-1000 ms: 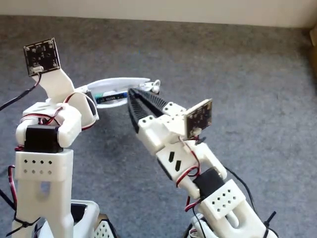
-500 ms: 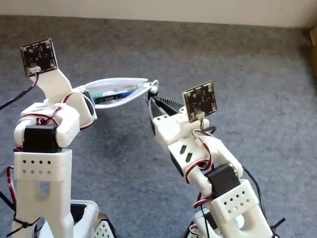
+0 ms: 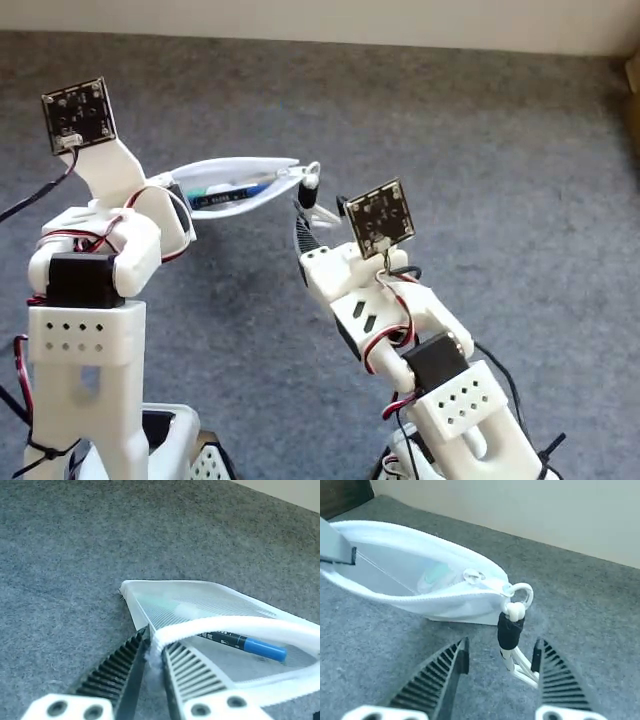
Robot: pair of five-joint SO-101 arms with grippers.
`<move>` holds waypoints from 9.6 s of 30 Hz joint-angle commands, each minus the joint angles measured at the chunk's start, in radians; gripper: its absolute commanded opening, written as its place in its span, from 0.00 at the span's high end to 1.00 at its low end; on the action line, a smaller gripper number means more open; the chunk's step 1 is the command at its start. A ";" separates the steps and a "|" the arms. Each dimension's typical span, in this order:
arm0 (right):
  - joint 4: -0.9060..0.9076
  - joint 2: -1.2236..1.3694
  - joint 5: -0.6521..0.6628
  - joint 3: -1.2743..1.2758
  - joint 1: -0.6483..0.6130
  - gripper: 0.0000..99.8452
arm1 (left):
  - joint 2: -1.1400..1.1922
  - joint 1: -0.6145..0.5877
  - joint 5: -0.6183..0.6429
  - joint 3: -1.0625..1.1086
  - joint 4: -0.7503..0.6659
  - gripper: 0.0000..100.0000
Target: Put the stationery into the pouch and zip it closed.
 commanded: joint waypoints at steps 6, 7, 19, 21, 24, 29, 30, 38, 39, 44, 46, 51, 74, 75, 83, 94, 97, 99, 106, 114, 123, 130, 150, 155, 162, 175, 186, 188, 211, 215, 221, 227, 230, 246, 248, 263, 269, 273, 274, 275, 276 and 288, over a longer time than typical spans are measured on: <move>-0.194 0.142 -0.052 0.018 -0.013 0.79 | -0.001 -0.012 -0.009 0.004 -0.012 0.99; -0.211 0.180 -0.078 0.018 -0.010 0.79 | -0.001 -0.012 -0.009 0.004 -0.012 0.99; -0.377 0.361 -0.110 -0.021 0.004 0.79 | -0.001 -0.012 -0.009 0.004 -0.012 0.99; -0.410 0.381 -0.110 -0.021 0.019 0.79 | -0.001 -0.012 -0.009 0.004 -0.012 0.99; -0.460 0.418 -0.110 -0.021 0.044 0.79 | -0.001 -0.012 -0.009 0.004 -0.012 0.99; -0.501 0.458 -0.109 -0.021 0.048 0.82 | -0.001 -0.012 -0.009 0.004 -0.012 0.99; -0.510 0.460 -0.109 -0.021 0.048 0.84 | -0.001 -0.012 -0.009 0.004 -0.012 0.99; -0.568 0.460 -0.109 -0.015 0.050 0.88 | -0.001 -0.012 -0.009 0.004 -0.012 0.99; -0.568 0.460 -0.109 -0.015 0.050 0.88 | -0.001 -0.012 -0.009 0.004 -0.012 0.99; -0.564 0.460 -0.100 -0.013 0.051 0.89 | -0.001 -0.012 -0.009 0.005 -0.012 0.99; -0.564 0.458 -0.043 -0.013 0.051 0.93 | -0.001 -0.012 -0.009 0.005 -0.012 0.99; -0.562 0.458 0.052 -0.012 0.051 0.99 | -0.001 -0.012 -0.009 0.005 -0.012 0.99; 0.173 -0.024 0.066 -0.018 0.044 1.00 | 0.001 -0.076 -0.029 0.042 -0.017 0.95; 0.208 -0.047 0.066 -0.018 0.044 1.00 | -0.001 -0.074 -0.052 0.058 -0.018 0.92; 0.403 -0.268 0.066 0.053 0.042 1.00 | 0.004 -0.058 -0.077 0.087 -0.041 0.78; 0.495 -0.463 0.075 0.202 -0.030 1.00 | 0.007 0.042 -0.091 0.128 -0.239 0.78; 0.522 -0.479 0.075 0.202 -0.030 1.00 | 0.005 0.084 -0.172 0.122 -0.247 0.78; 0.529 -0.484 0.075 0.202 -0.030 1.00 | 0.004 0.110 -0.201 0.124 -0.247 0.78; 0.556 -0.484 0.075 0.203 -0.030 1.00 | 0.001 0.183 -0.296 0.128 -0.245 0.78; 0.570 -0.484 0.075 0.203 -0.030 1.00 | 0.001 0.291 -0.384 0.122 -0.247 0.74; 0.572 -0.484 0.075 0.203 -0.025 1.00 | 0.005 0.487 -0.503 0.122 -0.249 0.74; 0.572 -0.486 0.075 0.203 -0.024 1.00 | 0.004 0.575 -0.555 0.122 -0.249 0.74; 0.568 -0.486 0.068 0.193 0.148 1.00 | -0.116 0.516 -0.677 0.068 -0.084 0.74; 0.562 -0.487 0.068 0.189 0.197 1.00 | -0.209 0.507 -0.764 0.076 -0.008 0.74; 0.570 -0.690 0.064 0.191 0.203 1.00 | -0.303 0.527 -0.934 0.271 -0.041 0.74; 0.570 -0.745 0.046 0.196 0.203 1.00 | -0.414 0.642 -0.965 0.547 -0.362 0.74; 0.570 -0.745 0.046 0.196 0.203 1.00 | -0.414 0.639 -0.962 0.704 -0.623 0.74; 0.570 -0.745 0.046 0.196 0.203 1.00 | -0.412 0.633 -0.964 0.704 -0.643 0.74; 0.570 -0.745 0.046 0.200 0.203 1.00 | -0.312 0.568 -0.965 0.792 -0.862 0.79; 0.570 -0.745 0.046 0.200 0.203 1.00 | -0.191 0.562 -0.967 0.773 -0.937 0.79; 0.570 -0.745 0.048 0.200 0.203 1.00 | -0.140 0.562 -0.965 0.734 -0.936 0.79; 0.570 -0.745 0.048 0.200 0.203 1.00 | -0.203 0.570 -0.965 0.733 -0.842 0.79; 0.568 -0.745 0.046 0.194 0.203 1.00 | -0.300 0.572 -0.965 0.740 -0.763 0.79; 0.570 -0.745 0.046 0.193 0.203 1.00 | -0.295 0.585 -0.965 0.759 -0.747 0.79; 0.570 -0.745 0.046 0.194 0.203 1.00 | -0.295 0.588 -0.965 0.756 -0.730 0.79; 0.570 -0.745 0.049 0.191 0.200 1.00 | -0.363 0.630 -0.962 0.719 -0.611 0.79; 0.570 -0.745 0.046 0.189 0.202 1.00 | -0.464 0.628 -0.962 0.785 -0.615 0.79; 0.570 -0.745 0.048 0.189 0.199 1.00 | -0.467 0.622 -0.961 0.823 -0.710 0.79; 0.570 -0.745 0.048 0.189 0.199 1.00 | -0.461 0.622 -0.961 0.831 -0.730 0.79; 0.570 -0.745 0.048 0.189 0.197 1.00 | -0.453 0.624 -0.961 0.837 -0.744 0.79; 0.570 -0.745 0.048 0.189 0.197 1.00 | -0.443 0.625 -0.961 0.842 -0.756 0.79; 0.578 -0.745 0.051 0.189 0.197 1.00 | -0.166 0.631 -0.961 0.831 -1.017 0.79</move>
